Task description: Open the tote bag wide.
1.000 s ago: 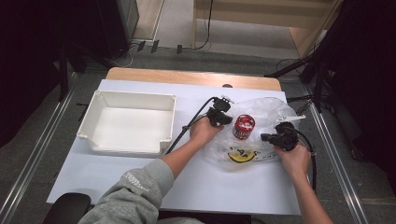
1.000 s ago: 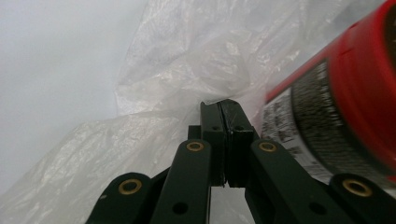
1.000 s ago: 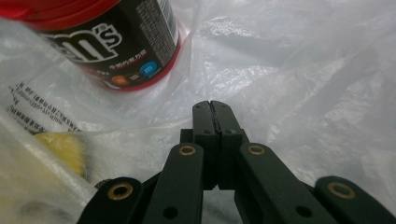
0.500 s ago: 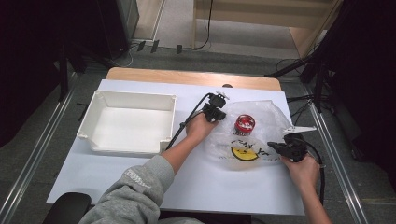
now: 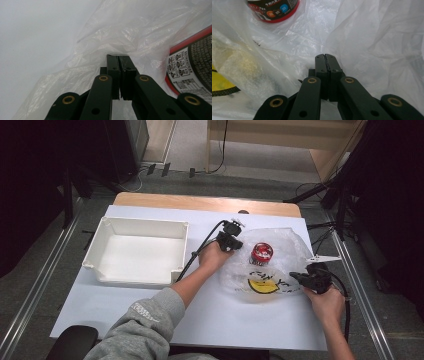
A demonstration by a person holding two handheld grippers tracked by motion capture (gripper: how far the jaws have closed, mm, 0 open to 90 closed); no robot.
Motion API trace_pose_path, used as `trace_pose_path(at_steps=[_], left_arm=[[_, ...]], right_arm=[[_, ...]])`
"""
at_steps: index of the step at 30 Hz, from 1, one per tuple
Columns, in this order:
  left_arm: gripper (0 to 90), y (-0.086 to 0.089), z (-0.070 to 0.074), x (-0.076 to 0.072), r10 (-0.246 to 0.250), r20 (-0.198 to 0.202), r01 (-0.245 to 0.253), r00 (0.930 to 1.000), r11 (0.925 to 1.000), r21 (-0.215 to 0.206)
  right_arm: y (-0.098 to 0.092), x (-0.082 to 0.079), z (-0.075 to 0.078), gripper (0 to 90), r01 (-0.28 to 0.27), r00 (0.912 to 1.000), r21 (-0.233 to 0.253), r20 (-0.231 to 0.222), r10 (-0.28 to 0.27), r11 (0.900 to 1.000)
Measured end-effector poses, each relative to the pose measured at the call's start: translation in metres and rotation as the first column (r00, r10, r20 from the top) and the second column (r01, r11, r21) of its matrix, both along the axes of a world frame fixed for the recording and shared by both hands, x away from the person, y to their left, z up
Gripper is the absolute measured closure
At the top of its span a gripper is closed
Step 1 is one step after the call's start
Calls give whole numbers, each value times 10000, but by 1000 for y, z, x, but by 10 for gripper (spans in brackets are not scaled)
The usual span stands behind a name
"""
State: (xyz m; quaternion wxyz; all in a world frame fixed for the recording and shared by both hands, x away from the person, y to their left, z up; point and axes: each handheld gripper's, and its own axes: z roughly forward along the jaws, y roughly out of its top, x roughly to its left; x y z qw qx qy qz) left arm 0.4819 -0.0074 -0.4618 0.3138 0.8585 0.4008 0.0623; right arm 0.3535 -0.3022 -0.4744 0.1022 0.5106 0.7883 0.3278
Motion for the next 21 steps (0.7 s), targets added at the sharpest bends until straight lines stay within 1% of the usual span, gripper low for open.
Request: trace_pose_path(at_steps=[2,4,5,7,8,10,13,16,17,20,21], left_arm=[[891,0,2,-1,-4,-27,4,10000,10000,-91],[891,1,6,-3,-133,86,134,9999,9998,-142],[891,1,8,-5,-181,108,183,9998,9995,-254],[891,1,12,-7,-214,156,220,9996,9991,-362],[891,2,15,-8,-331,184,338,9993,9986,-397],[890,2,18,-10,-375,145,381,9992,9981,-493],[890,3,23,-12,-531,171,542,9984,9960,-709],[890,5,30,-16,-686,183,700,9975,9937,-873],[889,6,32,-17,-764,230,782,9968,9925,-942],[885,8,39,-22,-1044,411,1079,9937,9894,-971],[878,8,40,-23,-1072,418,1112,9934,9880,-1068]], right_arm=[[1,1,1,899,8,10000,55,-79,-8,10000],[2,0,2,896,-76,10000,75,31,76,9999],[2,0,3,896,-100,9999,95,57,99,9999],[2,0,6,895,-58,9999,143,104,56,9999],[1,0,7,895,-32,9999,124,115,30,9999],[0,1,10,895,23,9998,222,176,-27,9998],[1,1,17,895,-24,9997,315,249,16,9995],[3,0,24,896,-4,9990,281,449,-9,9996],[4,0,27,895,-11,9988,320,497,-5,9995],[6,-1,33,888,-90,9975,396,706,61,9992],[6,-2,36,884,-63,9972,500,750,25,9987]])
